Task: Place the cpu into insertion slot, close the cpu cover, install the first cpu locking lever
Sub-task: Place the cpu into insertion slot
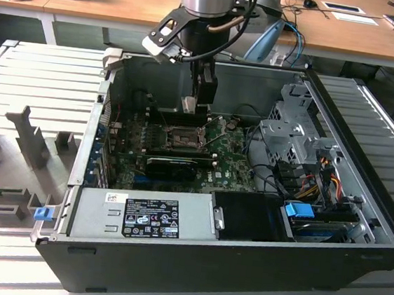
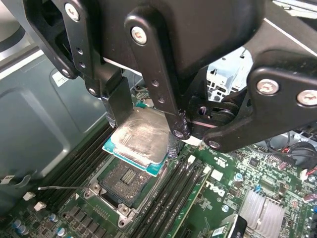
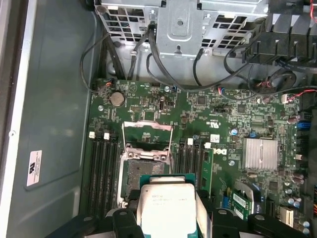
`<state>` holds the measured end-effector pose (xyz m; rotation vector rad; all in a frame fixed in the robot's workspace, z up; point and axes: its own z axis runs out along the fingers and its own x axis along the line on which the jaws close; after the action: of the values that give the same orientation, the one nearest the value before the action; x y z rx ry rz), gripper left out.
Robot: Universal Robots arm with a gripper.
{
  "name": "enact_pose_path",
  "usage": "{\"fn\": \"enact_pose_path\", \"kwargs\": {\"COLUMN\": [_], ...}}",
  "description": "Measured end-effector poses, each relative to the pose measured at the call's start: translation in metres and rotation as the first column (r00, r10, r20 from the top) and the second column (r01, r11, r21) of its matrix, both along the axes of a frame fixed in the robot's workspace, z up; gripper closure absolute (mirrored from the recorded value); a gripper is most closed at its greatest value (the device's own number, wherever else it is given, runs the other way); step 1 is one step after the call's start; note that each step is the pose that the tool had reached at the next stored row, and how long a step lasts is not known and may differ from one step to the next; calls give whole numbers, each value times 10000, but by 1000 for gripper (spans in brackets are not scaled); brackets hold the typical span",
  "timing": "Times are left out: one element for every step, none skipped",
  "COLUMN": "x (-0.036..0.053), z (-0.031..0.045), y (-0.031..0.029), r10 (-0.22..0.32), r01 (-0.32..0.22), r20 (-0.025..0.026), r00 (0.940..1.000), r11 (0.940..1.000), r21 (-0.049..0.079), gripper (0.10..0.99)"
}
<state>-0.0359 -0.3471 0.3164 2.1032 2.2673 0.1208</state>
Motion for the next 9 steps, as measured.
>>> {"fn": "enact_pose_path", "kwargs": {"x": [1, 1, 1, 1, 1, 1, 0, 0, 0], "z": [-24, -43, -58, -76, -87, -91, -95, -99, -103], "y": [5, 6, 6, 7, 7, 7, 7, 7, 6], "r10": [-64, -174, -309, -485, -506, -507, -507, -507, -507], "r01": [64, 174, 309, 485, 506, 507, 507, 507, 507], "r20": [1, 0, 0, -1, 0, -1, -1, 0, 0], "r00": [10000, 9998, 9995, 9988, 9987, 9987, 9987, 9987, 9987], "r11": [10000, 9998, 9995, 9988, 9987, 9987, 9987, 9987, 9987], "r21": [0, -1, 0, 0, -1, -2, -2, -1, -1], "gripper": [557, 557, 557, 557, 557, 557, 557, 557, 557]}}
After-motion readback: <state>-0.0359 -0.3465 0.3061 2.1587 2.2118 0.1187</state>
